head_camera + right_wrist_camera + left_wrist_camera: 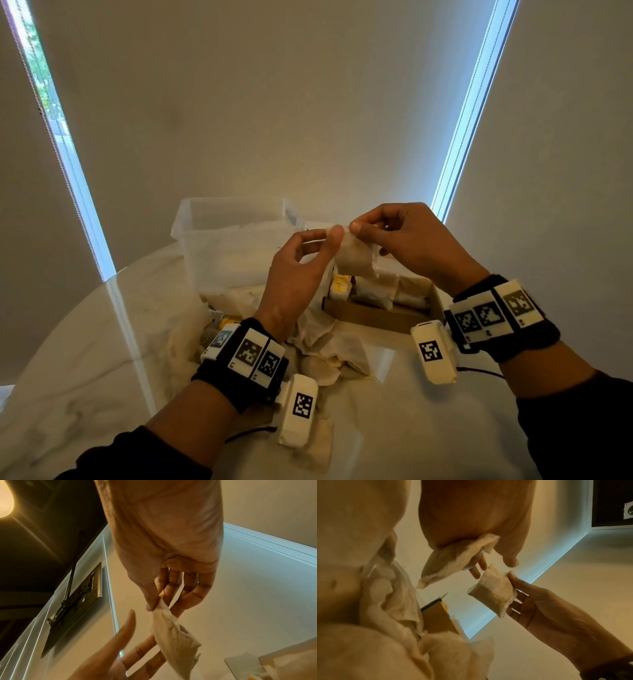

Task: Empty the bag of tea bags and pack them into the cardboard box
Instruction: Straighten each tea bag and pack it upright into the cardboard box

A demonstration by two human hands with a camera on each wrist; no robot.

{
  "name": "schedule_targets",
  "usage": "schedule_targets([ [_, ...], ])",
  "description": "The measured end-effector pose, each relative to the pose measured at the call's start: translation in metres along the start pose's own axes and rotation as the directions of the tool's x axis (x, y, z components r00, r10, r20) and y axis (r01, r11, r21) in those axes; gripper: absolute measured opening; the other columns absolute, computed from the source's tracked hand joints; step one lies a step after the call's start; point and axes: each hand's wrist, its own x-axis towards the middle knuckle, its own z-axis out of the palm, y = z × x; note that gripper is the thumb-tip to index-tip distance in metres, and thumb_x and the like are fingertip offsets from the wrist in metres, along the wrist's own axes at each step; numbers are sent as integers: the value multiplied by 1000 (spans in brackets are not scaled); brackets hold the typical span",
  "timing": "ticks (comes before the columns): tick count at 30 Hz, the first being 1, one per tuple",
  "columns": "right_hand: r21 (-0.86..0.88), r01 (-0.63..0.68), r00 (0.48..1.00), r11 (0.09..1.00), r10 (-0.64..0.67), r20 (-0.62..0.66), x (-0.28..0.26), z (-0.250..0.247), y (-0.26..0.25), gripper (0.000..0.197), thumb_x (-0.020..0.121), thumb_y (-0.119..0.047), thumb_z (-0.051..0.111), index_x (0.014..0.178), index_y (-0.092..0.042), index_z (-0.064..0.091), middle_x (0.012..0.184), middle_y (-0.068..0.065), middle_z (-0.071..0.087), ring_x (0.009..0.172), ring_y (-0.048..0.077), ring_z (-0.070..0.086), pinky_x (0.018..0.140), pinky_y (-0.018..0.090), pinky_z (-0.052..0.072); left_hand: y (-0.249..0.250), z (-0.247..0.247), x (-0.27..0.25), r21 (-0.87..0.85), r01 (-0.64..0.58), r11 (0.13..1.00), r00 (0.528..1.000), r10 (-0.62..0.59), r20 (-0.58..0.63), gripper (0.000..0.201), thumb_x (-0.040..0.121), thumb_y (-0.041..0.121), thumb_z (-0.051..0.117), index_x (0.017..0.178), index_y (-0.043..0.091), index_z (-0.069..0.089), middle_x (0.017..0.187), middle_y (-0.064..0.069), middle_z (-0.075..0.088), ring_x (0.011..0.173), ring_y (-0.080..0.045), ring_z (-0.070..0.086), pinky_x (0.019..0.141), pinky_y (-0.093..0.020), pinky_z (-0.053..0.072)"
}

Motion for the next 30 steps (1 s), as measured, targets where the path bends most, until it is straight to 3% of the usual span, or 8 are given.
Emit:
schedule_targets([
  [1, 13, 1, 1000, 1000, -1, 7, -1, 0, 0, 16, 96, -39, 77, 107, -29, 82, 95, -11, 80, 89, 9, 74, 72, 22, 63, -2, 0, 0, 21, -17, 1000, 1000, 16, 22, 26, 93, 56, 72, 112, 38, 73, 104, 23, 76, 96, 15, 67, 84, -10, 55],
  [3, 40, -12, 1000, 999, 11, 16, -2, 2, 2, 18, 96, -38, 77, 109, -26, 82, 98, -9, 79, 92, 11, 75, 72, 23, 63, -7, -2, 1, 48, -38, 998, 999, 37, 28, 22, 94, 47, 77, 111, 31, 76, 105, 21, 78, 103, 10, 69, 78, -3, 51],
  [9, 39, -134, 979, 990, 127, 157, -13, 13, 15, 44, 92, -43, 80, 128, -19, 74, 112, -5, 77, 100, 13, 75, 78, 28, 66, -12, -2, 4, -10, -14, 1000, 999, 14, 51, 20, 100, 34, 73, 115, 22, 74, 108, 5, 80, 101, -5, 76, 79, -15, 59],
  [13, 25, -185, 978, 982, 181, 106, -16, -11, 28, 30, 94, -36, 80, 120, -20, 78, 104, -5, 81, 95, 13, 77, 82, 34, 67, -15, -5, 6, 38, 3, 999, 998, -6, 69, 16, 99, 27, 75, 114, 23, 76, 110, 7, 80, 102, 0, 74, 89, -16, 58],
  [16, -14, -217, 976, 976, 217, -3, -18, -43, 43, 26, 95, -34, 79, 116, -19, 78, 101, -3, 81, 93, 14, 77, 79, 31, 64, -12, -3, 2, 79, 96, 992, 975, -110, 193, 20, 101, 20, 72, 120, 18, 77, 114, 4, 80, 85, 8, 72, 71, -9, 55],
  [21, -336, -272, 956, 902, 294, 16, -27, -65, 83, 30, 90, -45, 83, 104, -18, 80, 94, -4, 79, 93, 15, 73, 85, 37, 58, -14, -3, -3, 256, 187, 948, 896, -272, 350, 17, 100, 38, 73, 111, 31, 83, 117, 11, 78, 110, -7, 67, 76, -19, 48],
  [26, -302, -320, 930, 898, 358, 79, -43, -59, 100, 22, 89, -37, 85, 103, -25, 75, 94, -8, 78, 95, 11, 73, 78, 24, 52, -11, -4, -5, 362, 188, 913, 867, -328, 375, 22, 101, 43, 69, 111, 29, 83, 100, 14, 74, 56, 10, 56, 50, -8, 38],
  [30, -222, -406, 907, 887, 420, 19, -38, -54, 109, 28, 86, -38, 88, 105, -23, 74, 100, -2, 77, 98, 16, 72, 83, 29, 55, -12, -4, -5, 386, 186, 904, 868, -335, 366, 23, 100, 47, 69, 105, 31, 85, 102, 5, 75, 44, 4, 50, 44, -11, 35],
])
